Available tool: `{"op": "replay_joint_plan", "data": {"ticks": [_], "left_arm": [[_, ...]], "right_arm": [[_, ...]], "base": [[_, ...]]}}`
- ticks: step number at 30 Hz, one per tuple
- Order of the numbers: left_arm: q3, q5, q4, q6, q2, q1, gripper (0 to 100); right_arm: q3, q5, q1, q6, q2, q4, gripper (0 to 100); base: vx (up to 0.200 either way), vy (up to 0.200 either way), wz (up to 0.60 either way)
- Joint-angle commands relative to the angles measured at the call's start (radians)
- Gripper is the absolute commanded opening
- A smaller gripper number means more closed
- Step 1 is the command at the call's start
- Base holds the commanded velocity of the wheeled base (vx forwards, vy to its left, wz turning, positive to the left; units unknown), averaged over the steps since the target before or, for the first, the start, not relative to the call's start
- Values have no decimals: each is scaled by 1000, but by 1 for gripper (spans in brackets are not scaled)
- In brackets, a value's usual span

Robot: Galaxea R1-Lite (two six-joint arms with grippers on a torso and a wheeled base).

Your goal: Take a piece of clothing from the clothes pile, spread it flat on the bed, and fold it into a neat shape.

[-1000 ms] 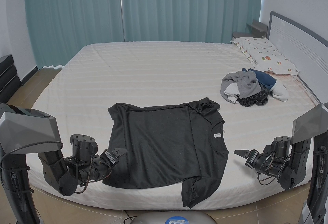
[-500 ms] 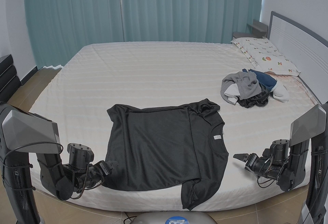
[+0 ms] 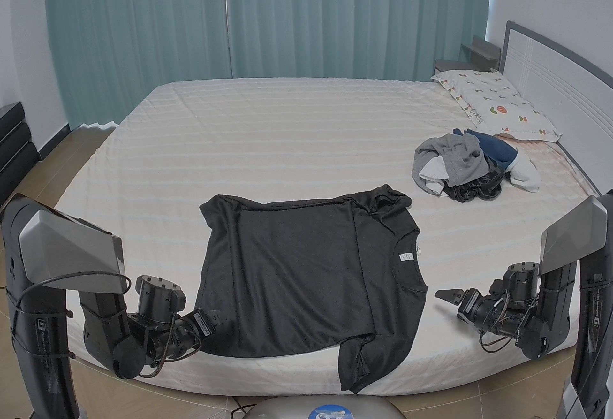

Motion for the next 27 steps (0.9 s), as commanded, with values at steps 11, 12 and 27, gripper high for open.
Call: {"op": "replay_joint_plan", "data": {"ticks": [11, 12, 27], "left_arm": [[11, 65, 10, 18, 18, 1, 0], [14, 67, 13, 33, 15, 3, 0], [64, 94, 10, 192, -78, 95, 0]], "right_arm": [[-14, -7, 29, -5, 7, -9, 100], [-15, -7, 40, -5, 7, -9, 100], [-49, -75, 150, -16, 12, -2, 100]], "base": [[0, 0, 0], [0, 0, 0], [0, 0, 0]]}}
